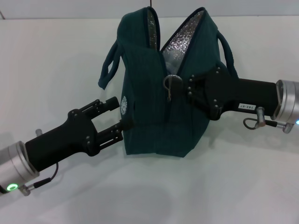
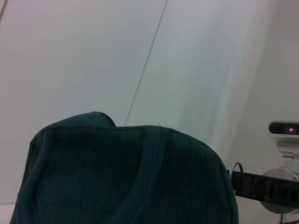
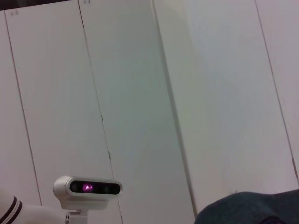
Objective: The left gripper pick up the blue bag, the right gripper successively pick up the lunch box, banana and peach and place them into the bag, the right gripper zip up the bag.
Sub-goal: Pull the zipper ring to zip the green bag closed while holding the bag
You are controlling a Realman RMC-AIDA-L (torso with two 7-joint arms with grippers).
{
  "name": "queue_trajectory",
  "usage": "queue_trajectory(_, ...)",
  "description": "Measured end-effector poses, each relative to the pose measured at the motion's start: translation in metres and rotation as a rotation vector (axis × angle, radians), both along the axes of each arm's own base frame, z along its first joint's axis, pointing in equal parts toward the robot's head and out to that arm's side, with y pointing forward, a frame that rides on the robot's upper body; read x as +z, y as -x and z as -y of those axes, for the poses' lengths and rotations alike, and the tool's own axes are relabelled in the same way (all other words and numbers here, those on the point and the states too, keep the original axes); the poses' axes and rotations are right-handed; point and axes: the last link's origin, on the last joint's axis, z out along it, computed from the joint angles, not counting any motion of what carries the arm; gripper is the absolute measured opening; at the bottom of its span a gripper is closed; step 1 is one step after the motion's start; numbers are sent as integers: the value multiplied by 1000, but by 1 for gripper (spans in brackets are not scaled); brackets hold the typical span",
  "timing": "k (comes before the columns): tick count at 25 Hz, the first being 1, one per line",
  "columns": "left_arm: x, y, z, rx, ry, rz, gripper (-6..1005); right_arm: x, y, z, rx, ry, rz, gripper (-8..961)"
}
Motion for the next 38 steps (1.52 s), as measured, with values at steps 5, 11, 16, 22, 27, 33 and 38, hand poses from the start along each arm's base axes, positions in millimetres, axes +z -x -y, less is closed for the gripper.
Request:
queue_trajectory(5,-4,-4,-2,-3,15,16,701,0,4,-2,7,-2,1,18)
queue_trajectory(11,-8,-4,-5,10,6,-2,700,-2,12,-6,29,1,2,19)
queue_trajectory(16,-10,-5,-10,-1,-6,-24,699,-3,15,-7,39,4,11,20)
queue_trajectory(22,-10,-1,-12,33,-36,-24,698,-4,13,-6,34,4,9,21)
queue_trajectory(27,-12,-1,-10,10,-61,-46,558,-3,13,-6,28,2,5,21)
queue_trajectory(33,-14,-3,-10,-2,-58,-49,374,-3,12,-6,26,2,3,22)
queue_trajectory(38,-16,-4,-10,-17,-41,-58,217,-3,12,-5,24,4,-3,23)
